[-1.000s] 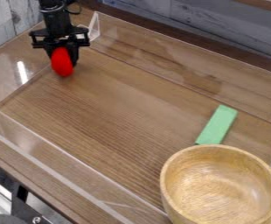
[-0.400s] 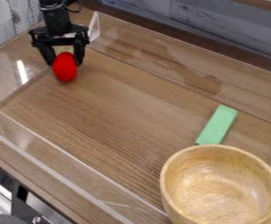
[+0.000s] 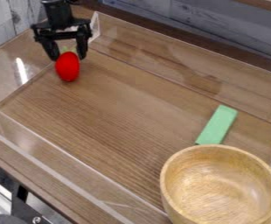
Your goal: Move the red object to the left side of the table
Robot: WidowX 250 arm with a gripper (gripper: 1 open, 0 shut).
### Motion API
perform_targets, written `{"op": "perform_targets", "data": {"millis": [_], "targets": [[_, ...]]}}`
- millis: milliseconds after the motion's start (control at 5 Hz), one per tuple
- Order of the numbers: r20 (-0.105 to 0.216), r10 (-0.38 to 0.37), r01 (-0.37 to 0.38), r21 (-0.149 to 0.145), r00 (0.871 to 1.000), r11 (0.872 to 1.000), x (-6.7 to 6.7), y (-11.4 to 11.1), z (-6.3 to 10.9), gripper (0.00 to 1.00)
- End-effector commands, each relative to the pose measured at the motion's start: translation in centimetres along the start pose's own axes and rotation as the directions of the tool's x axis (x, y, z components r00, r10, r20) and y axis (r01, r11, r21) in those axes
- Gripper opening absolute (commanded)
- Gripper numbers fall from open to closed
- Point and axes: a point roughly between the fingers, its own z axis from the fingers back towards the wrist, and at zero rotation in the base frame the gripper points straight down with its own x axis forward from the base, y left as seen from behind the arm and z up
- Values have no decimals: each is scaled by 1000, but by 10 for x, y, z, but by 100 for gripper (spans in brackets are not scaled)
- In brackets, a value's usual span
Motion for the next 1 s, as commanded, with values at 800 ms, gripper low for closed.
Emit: {"op": "perform_targets", "data": {"millis": [800], "targets": [[106,-110,117,-63,988,991,14,-41,72,100]]}}
